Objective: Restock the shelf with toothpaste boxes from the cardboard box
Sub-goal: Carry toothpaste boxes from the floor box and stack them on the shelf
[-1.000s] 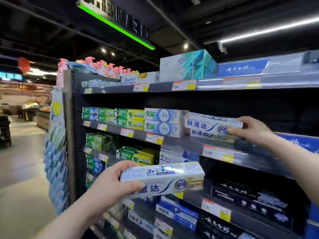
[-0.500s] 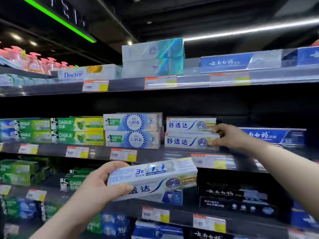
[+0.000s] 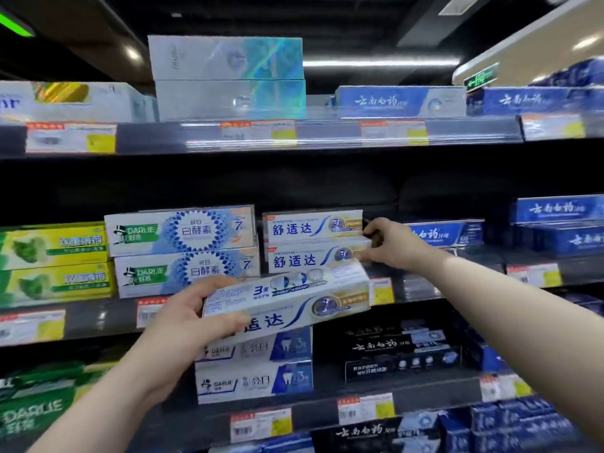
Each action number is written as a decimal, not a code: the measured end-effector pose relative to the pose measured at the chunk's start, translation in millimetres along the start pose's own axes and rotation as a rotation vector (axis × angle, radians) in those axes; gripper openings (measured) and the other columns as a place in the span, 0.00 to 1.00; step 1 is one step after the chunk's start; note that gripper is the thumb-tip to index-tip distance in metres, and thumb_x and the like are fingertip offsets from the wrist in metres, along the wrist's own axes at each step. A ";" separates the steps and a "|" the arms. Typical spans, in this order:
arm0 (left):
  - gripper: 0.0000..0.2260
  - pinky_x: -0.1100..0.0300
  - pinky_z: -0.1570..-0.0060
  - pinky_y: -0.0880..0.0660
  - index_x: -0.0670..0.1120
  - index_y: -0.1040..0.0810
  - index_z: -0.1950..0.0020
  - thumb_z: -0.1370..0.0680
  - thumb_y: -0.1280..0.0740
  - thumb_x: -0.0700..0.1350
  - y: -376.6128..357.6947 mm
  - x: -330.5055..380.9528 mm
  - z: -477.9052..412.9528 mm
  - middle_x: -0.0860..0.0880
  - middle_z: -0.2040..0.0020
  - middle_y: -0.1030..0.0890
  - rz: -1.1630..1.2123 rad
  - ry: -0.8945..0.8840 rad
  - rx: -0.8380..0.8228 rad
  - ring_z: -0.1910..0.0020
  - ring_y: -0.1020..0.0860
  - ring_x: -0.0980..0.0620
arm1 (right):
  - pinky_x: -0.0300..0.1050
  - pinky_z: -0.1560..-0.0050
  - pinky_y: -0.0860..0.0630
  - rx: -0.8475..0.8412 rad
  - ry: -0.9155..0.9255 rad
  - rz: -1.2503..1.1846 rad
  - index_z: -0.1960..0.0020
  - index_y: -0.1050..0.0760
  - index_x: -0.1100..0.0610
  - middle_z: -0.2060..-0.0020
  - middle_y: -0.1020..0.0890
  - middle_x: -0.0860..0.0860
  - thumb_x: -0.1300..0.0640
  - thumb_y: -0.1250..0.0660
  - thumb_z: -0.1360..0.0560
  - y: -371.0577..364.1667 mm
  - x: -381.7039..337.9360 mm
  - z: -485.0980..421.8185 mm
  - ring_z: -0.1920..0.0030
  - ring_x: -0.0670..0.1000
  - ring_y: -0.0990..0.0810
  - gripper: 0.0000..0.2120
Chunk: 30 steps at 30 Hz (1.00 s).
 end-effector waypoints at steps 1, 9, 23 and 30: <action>0.27 0.68 0.69 0.23 0.55 0.22 0.49 0.47 0.24 0.48 -4.7 3.2 -4.1 0.57 0.55 0.15 -0.010 -0.015 -0.009 0.59 0.16 0.56 | 0.41 0.56 0.33 0.010 0.017 -0.010 0.42 0.29 0.58 0.57 0.22 0.51 0.50 0.25 0.35 4.3 1.7 -0.3 0.57 0.50 0.25 0.26; 0.14 0.62 0.65 0.25 0.52 0.21 0.53 0.36 0.27 0.40 -46.5 46.0 -65.2 0.54 0.61 0.16 -0.043 -0.145 0.022 0.61 0.19 0.55 | 0.29 0.68 0.30 0.078 0.089 -0.074 0.48 0.27 0.53 0.60 0.20 0.49 0.52 0.26 0.33 64.6 48.6 -3.2 0.65 0.45 0.24 0.17; 0.14 0.53 0.57 0.23 0.49 0.26 0.49 0.29 0.31 0.33 -66.2 41.3 -137.6 0.43 0.55 0.22 -0.062 -0.030 0.233 0.60 0.22 0.47 | 0.37 0.62 0.28 -0.052 0.132 -0.122 0.47 0.26 0.53 0.62 0.21 0.46 0.53 0.26 0.32 55.5 65.3 -18.9 0.65 0.47 0.25 0.16; 0.23 0.48 0.35 0.30 0.53 0.32 0.33 0.26 0.33 0.41 -83.6 29.5 -128.3 0.49 0.33 0.29 -0.350 -0.153 0.396 0.37 0.27 0.47 | 0.42 0.49 0.27 -0.140 0.178 -0.120 0.41 0.25 0.54 0.59 0.19 0.46 0.50 0.28 0.32 31.6 39.7 -21.9 0.56 0.49 0.21 0.21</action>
Point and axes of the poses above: each hand's wrist, its own z-axis away from the middle knuckle, its own y-axis out of the back of the hand, x = y × z, the point moved 4 cm from there along -z, towards the middle knuckle
